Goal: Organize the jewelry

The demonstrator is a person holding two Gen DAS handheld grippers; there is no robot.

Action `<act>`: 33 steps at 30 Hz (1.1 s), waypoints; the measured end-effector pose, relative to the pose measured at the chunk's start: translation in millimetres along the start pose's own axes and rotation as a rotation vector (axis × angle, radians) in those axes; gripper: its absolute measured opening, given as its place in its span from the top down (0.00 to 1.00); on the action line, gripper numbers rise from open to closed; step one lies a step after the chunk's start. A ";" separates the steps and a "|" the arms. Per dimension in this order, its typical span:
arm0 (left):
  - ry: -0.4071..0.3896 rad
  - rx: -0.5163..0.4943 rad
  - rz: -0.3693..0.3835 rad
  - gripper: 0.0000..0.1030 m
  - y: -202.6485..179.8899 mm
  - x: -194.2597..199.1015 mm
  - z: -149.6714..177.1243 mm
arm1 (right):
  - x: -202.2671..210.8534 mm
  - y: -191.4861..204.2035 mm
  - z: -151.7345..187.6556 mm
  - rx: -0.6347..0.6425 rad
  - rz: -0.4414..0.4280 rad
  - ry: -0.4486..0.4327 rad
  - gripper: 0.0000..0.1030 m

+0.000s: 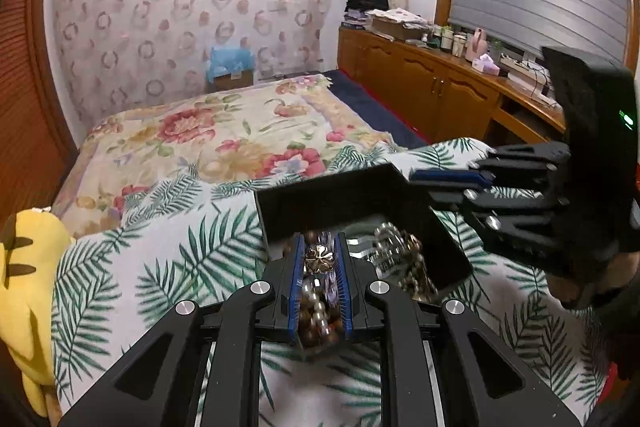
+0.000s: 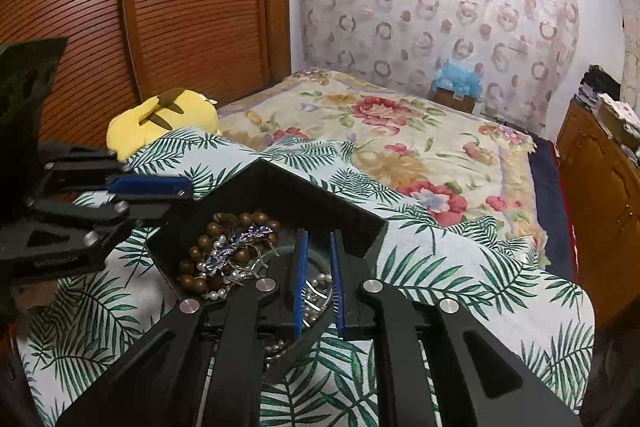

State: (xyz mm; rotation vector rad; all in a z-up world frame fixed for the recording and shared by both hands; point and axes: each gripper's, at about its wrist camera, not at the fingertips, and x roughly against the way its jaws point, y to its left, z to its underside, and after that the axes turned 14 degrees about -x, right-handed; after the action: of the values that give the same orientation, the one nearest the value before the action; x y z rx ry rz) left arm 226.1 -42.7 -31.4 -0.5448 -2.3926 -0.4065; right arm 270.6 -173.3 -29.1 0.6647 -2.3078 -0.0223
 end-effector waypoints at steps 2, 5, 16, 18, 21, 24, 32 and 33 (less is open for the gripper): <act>0.002 0.001 -0.001 0.86 1.7 -6.3 -5.3 | 3.4 -1.4 0.7 -0.005 0.003 -0.005 0.88; 0.012 0.010 0.002 0.86 3.5 -16.7 -10.3 | 9.1 -4.5 3.2 -0.026 0.010 -0.009 0.88; 0.031 0.042 -0.002 0.68 1.0 -27.8 -10.8 | 28.1 -15.0 18.7 -0.074 0.042 -0.022 0.88; 0.027 0.049 -0.007 0.65 0.2 -24.9 -10.8 | 32.3 -14.9 21.9 -0.082 0.046 -0.026 0.88; 0.020 0.055 -0.017 0.57 -4.2 -15.0 -7.7 | 39.3 -15.3 26.9 -0.090 0.048 -0.035 0.88; 0.006 0.057 -0.047 0.36 -9.7 -1.0 -4.0 | 48.6 -13.4 31.2 -0.107 0.054 -0.053 0.73; -0.038 0.101 -0.131 0.08 -15.5 39.4 16.5 | 76.7 -3.7 48.0 -0.145 0.075 -0.113 0.45; -0.040 0.101 -0.140 0.08 -15.7 44.1 19.7 | 79.1 -2.4 49.1 -0.148 0.075 -0.118 0.42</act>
State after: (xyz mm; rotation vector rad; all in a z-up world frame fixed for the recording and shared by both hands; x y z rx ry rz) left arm 177.1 -35.9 -19.8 -0.3446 -2.4826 -0.3355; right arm 191.7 -220.8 -14.9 0.5129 -2.4149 -0.2005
